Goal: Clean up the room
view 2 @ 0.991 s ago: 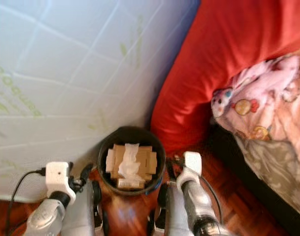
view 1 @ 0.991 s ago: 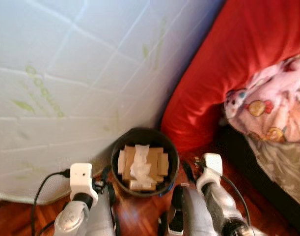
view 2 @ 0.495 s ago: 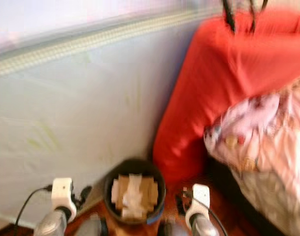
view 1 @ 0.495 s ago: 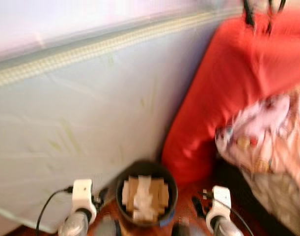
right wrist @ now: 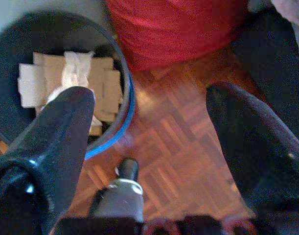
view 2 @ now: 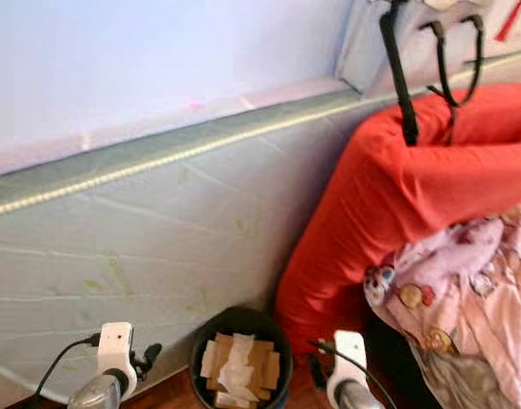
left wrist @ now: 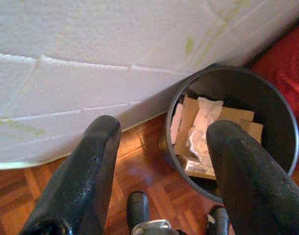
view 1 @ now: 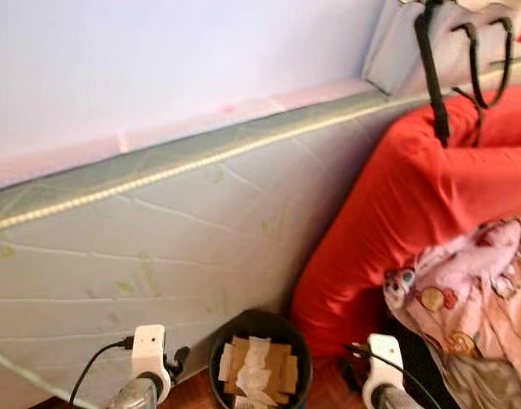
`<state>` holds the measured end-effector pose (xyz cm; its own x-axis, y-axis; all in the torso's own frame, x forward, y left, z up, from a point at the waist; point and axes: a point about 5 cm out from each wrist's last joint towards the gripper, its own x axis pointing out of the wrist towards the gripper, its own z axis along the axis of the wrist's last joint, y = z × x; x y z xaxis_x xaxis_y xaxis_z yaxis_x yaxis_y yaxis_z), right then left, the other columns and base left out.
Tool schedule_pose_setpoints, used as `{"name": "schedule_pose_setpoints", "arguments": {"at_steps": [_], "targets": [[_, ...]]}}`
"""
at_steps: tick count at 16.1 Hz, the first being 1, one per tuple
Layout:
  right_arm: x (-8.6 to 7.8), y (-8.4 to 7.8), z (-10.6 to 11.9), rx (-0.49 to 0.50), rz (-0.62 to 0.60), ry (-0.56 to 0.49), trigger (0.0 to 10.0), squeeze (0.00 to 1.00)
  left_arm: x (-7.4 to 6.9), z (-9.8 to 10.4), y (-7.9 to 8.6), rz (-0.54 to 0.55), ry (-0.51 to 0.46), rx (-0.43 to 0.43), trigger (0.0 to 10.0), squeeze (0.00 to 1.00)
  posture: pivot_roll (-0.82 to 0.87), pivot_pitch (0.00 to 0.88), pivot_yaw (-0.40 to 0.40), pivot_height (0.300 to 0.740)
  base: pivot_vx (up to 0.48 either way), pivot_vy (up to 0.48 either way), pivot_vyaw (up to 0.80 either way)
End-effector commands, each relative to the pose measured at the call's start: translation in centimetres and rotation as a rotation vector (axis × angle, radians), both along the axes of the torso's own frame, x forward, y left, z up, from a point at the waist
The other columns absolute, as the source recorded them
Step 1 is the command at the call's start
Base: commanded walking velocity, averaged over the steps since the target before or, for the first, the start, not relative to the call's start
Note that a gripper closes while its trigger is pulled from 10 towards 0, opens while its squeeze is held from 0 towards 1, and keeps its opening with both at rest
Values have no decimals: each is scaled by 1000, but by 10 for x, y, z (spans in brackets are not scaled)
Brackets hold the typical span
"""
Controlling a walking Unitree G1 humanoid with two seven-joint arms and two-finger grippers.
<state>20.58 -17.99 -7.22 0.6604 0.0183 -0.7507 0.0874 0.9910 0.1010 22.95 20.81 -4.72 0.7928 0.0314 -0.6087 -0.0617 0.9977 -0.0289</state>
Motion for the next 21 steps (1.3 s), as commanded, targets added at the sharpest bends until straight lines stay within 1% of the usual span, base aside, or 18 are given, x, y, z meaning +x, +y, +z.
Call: {"name": "schedule_pose_setpoints", "arguments": {"at_steps": [1,4,5,7,9,10,13,16,18,21], "targets": [[-12,-4,-6,0,-14,49,10000,0,-11,-9,0,-17,75,20,10000,0,120,0,-84,740,0,0,0],[-25,-10,-12,-11,-20,94,10000,0,-17,-14,0,-34,112,27,10000,0,108,0,-65,740,0,0,0],[-29,-12,-14,-14,-30,107,10000,0,-20,-16,0,-56,120,31,10000,0,102,0,-58,740,0,0,0],[-25,0,-14,-8,-13,97,10000,0,-29,-21,2,-45,148,37,10000,0,106,0,-56,740,0,0,0],[-27,1,-15,-36,0,115,10000,0,-36,-24,4,-38,171,44,10000,0,105,0,-53,740,0,0,0],[-27,1,-15,-30,-15,123,10000,0,-40,-26,4,-59,181,50,10000,0,102,0,-54,740,0,0,-587],[-23,3,-13,-35,20,115,10000,0,-50,-31,5,-53,202,56,10000,0,91,0,-63,740,0,0,-585],[-20,3,-12,-43,38,115,10000,0,-51,-31,5,-65,204,64,10000,0,94,0,-69,740,0,0,-579],[-28,-1,-15,-44,49,125,10000,0,-51,-31,4,-68,204,67,10000,0,96,0,-74,740,0,0,-581],[-29,-2,-16,-48,63,130,10000,0,-49,-31,2,-81,202,87,10000,0,95,0,-78,740,0,0,-581]]}}
